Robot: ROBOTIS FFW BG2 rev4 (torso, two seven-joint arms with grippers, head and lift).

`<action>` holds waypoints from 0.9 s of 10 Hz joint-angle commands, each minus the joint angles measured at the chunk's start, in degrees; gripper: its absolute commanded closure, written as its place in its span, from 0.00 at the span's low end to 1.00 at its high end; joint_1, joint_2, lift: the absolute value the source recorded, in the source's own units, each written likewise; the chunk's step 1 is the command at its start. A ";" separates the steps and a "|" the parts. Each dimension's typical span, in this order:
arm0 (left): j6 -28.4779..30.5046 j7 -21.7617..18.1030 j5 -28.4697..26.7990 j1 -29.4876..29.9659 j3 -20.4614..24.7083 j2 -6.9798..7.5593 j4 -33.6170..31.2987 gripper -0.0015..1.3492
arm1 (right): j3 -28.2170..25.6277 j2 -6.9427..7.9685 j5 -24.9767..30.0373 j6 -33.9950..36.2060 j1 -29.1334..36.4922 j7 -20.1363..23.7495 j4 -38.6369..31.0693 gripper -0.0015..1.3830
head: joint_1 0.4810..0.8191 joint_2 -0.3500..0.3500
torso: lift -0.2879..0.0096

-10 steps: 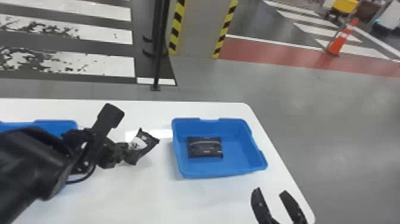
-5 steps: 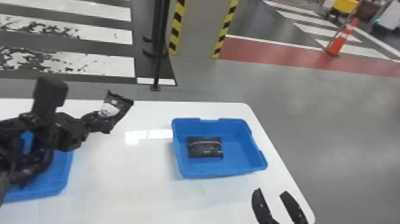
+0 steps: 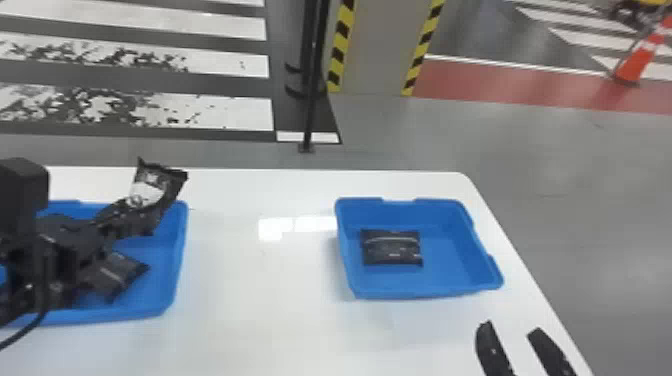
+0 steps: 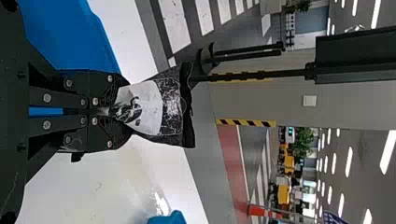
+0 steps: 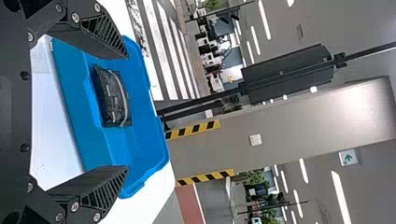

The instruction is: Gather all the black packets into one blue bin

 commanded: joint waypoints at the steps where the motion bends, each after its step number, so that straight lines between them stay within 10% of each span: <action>1: -0.45 0.07 -2.64 0.62 3.05 -0.32 2.80 0.87 | 0.00 0.05 0.10 0.00 -0.27 0.02 0.01 0.14 | 0.63 0.21 | 0.60; 4: -2.28 0.77 0.22 0.62 5.33 -0.49 11.51 0.08 | 0.11 0.05 1.02 0.14 -1.39 0.02 0.15 0.14 | 0.63 0.35 | 0.60; 7: -7.06 0.95 0.56 -1.35 9.22 2.15 19.81 0.07 | 3.43 -0.88 6.16 3.51 -6.74 0.89 -1.11 0.14 | 0.63 0.43 | 0.60; 9: -12.40 -3.71 7.65 2.03 14.13 8.82 20.80 0.07 | 5.48 -2.90 8.56 10.97 -10.81 2.92 -2.10 0.13 | 0.63 0.63 | 0.60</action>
